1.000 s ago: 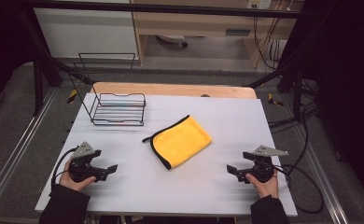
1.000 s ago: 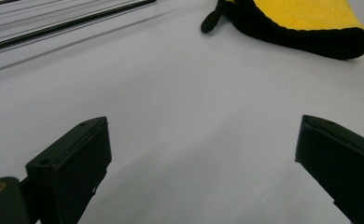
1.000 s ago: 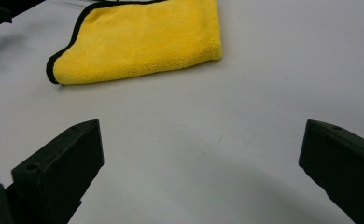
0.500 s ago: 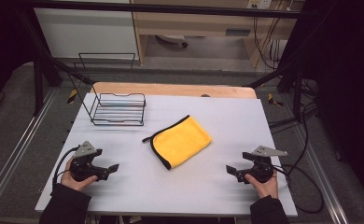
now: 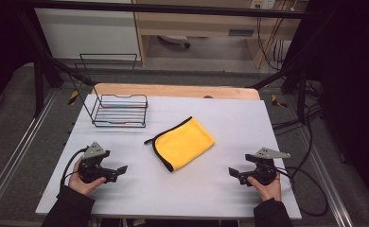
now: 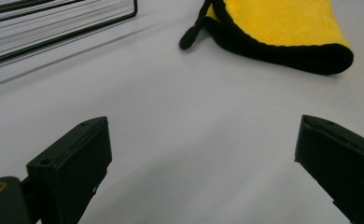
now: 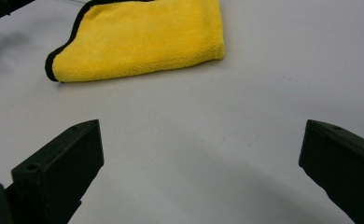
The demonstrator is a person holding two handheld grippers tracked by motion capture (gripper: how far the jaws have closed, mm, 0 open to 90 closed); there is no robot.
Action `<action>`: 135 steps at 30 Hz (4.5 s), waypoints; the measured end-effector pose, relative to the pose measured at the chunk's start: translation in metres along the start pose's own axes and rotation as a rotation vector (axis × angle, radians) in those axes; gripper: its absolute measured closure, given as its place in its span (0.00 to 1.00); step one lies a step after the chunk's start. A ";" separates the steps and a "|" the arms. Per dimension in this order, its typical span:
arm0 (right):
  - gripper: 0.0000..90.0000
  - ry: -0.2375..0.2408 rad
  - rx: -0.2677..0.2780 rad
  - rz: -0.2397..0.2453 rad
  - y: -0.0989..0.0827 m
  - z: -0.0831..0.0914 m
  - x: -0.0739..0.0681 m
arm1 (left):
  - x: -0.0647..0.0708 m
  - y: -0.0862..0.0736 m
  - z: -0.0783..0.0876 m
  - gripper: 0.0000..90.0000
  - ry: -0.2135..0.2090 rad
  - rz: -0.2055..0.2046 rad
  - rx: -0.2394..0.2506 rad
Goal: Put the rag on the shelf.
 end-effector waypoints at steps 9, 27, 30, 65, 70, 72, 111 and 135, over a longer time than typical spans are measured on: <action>0.01 -0.009 -0.007 0.007 0.000 -0.001 0.001 | 0.017 0.011 -0.009 0.05 0.003 -0.021 -0.011; 0.01 -0.013 -0.015 0.004 -0.001 -0.002 0.002 | 0.079 0.042 -0.039 0.08 -0.057 -0.110 -0.049; 0.01 -0.012 -0.018 0.007 -0.001 -0.002 0.002 | 0.087 0.046 -0.042 0.11 -0.064 -0.123 -0.053; 0.01 -0.008 -0.035 0.008 -0.003 -0.004 0.000 | 0.140 0.048 -0.093 0.87 -0.052 -0.252 -0.162; 0.01 -0.008 -0.036 0.010 -0.003 -0.004 0.001 | 0.140 0.050 -0.091 0.91 -0.080 -0.220 -0.175; 0.01 -0.006 -0.036 0.011 -0.003 -0.004 0.001 | 0.140 0.052 -0.087 0.92 -0.098 -0.205 -0.165; 0.01 0.001 -0.038 0.002 -0.003 -0.004 0.000 | 0.104 0.063 -0.063 0.43 -0.057 -0.072 -0.128; 0.01 0.002 -0.038 0.003 -0.002 -0.006 -0.002 | 0.103 0.035 -0.082 0.81 -0.131 0.033 -0.276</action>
Point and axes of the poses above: each handheld gripper's, and its own axes: z roughly backward along the jaws, y roughly out of its top, x roughly to its right, the point moved 9 cm from there along -z, roughly forward along the jaws, and after that the axes turned 10 degrees about y, right-handed, at the moved point
